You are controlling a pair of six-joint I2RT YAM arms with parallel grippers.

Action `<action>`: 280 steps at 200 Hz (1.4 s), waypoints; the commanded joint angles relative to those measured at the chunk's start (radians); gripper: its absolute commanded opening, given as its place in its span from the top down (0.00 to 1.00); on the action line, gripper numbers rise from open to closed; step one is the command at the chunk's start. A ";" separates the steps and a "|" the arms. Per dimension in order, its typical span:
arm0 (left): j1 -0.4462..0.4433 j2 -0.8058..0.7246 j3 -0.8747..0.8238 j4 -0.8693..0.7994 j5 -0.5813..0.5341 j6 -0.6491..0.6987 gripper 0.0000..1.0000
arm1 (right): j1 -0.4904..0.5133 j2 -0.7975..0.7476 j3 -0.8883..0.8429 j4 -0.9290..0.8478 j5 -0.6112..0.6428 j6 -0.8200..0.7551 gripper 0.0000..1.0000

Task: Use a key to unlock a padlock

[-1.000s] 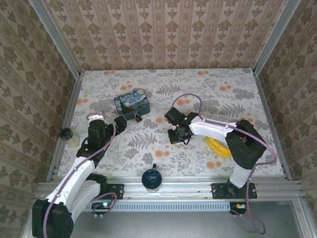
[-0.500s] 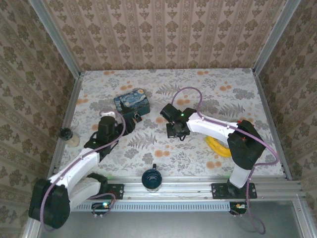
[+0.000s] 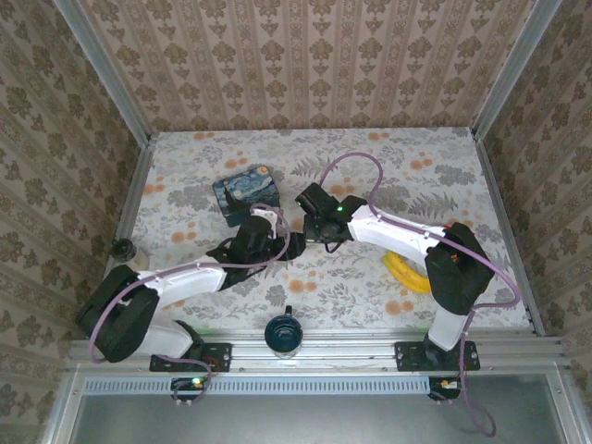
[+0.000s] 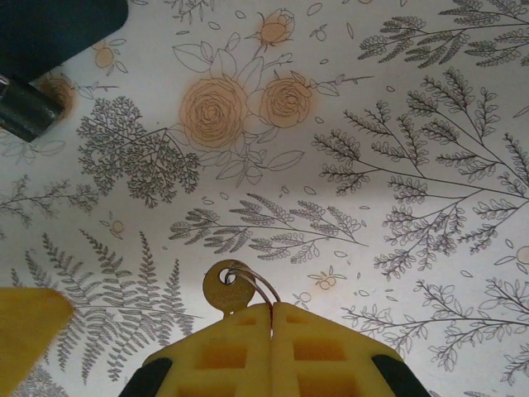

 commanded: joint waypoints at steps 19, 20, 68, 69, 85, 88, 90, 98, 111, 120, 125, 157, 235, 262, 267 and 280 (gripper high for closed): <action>-0.014 0.042 0.011 0.143 0.053 -0.005 0.38 | -0.012 -0.045 -0.022 0.065 -0.050 0.046 1.00; -0.013 0.043 0.010 0.144 0.053 -0.005 0.38 | -0.013 -0.045 -0.023 0.066 -0.051 0.047 1.00; -0.014 0.056 -0.028 0.178 0.062 -0.002 0.55 | -0.027 -0.064 -0.040 0.110 -0.102 0.073 1.00; -0.014 0.057 -0.030 0.182 0.063 -0.002 0.55 | -0.027 -0.064 -0.040 0.110 -0.102 0.073 1.00; -0.014 0.055 -0.068 0.251 0.073 -0.008 0.55 | -0.031 -0.070 -0.044 0.118 -0.113 0.079 1.00; -0.014 0.053 -0.078 0.272 0.075 -0.013 0.55 | -0.032 -0.070 -0.044 0.120 -0.115 0.081 1.00; -0.014 0.053 -0.084 0.286 0.074 -0.016 0.55 | -0.033 -0.071 -0.045 0.121 -0.117 0.083 1.00; -0.013 0.045 -0.115 0.334 0.068 -0.029 0.55 | -0.038 -0.074 -0.048 0.124 -0.119 0.085 1.00; -0.011 0.028 -0.154 0.381 0.052 -0.044 0.51 | -0.042 -0.080 -0.053 0.125 -0.118 0.087 1.00; -0.011 0.012 -0.169 0.388 0.044 -0.046 0.49 | -0.044 -0.084 -0.056 0.127 -0.118 0.090 1.00; -0.010 0.005 -0.171 0.387 0.044 -0.041 0.47 | -0.044 -0.084 -0.057 0.128 -0.119 0.090 1.00; -0.014 -0.009 -0.151 0.358 0.059 -0.010 0.38 | -0.044 -0.078 -0.054 0.135 -0.129 0.095 1.00; -0.034 0.083 -0.105 0.418 0.071 0.010 0.35 | -0.044 -0.094 -0.059 0.151 -0.157 0.107 1.00; -0.034 0.118 -0.097 0.453 0.043 0.020 0.43 | -0.044 -0.102 -0.069 0.157 -0.195 0.117 1.00; -0.034 0.126 -0.096 0.463 0.034 0.018 0.46 | -0.044 -0.105 -0.071 0.157 -0.202 0.119 1.00; -0.034 0.141 -0.098 0.483 0.011 0.012 0.51 | -0.044 -0.111 -0.080 0.149 -0.221 0.120 1.00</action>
